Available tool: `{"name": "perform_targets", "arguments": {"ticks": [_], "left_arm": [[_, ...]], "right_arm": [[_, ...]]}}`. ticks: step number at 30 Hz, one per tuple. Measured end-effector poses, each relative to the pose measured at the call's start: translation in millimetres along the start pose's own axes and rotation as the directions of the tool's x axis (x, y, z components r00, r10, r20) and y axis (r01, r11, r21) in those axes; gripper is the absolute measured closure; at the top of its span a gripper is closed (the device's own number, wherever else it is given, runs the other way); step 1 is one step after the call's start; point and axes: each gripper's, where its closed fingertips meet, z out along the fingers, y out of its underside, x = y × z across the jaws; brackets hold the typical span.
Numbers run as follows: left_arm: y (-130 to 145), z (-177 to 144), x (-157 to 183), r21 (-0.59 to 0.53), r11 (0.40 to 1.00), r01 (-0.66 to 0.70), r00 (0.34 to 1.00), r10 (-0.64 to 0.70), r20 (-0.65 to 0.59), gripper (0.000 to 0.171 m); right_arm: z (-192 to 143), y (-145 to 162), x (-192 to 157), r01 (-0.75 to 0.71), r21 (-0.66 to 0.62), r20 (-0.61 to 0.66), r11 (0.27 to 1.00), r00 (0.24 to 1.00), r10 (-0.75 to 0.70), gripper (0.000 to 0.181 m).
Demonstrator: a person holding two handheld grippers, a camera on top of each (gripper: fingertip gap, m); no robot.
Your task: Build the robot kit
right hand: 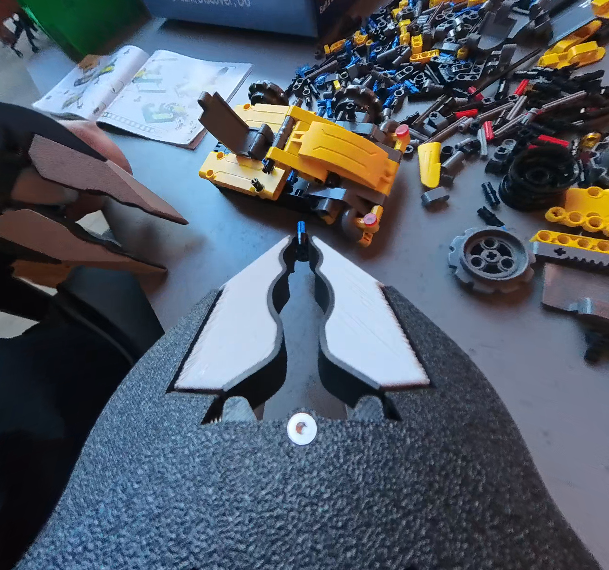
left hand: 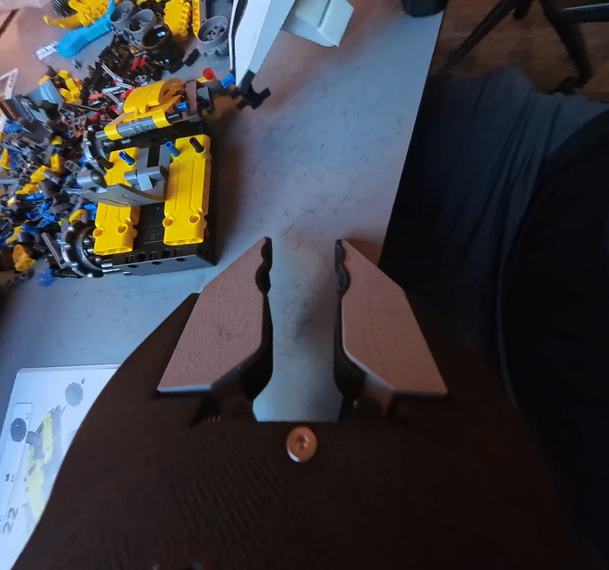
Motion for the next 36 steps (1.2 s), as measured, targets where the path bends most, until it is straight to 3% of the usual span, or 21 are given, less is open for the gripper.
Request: {"name": "perform_targets", "arguments": {"ticks": [18,36], "left_arm": [[-0.1,-0.4,2.8,0.002,1.0,-0.017,1.0,0.017,-0.009,0.143],[1.0,1.6,-1.7,-0.011,1.0,0.019,1.0,-0.019,0.001,0.146]], "right_arm": [[12.5,8.0,-5.6,0.054,-0.079,-0.004,0.995,0.998,-0.055,0.174],[9.2,2.9,-8.7,0.04,-0.04,0.033,0.998,0.999,-0.039,0.175]]}}
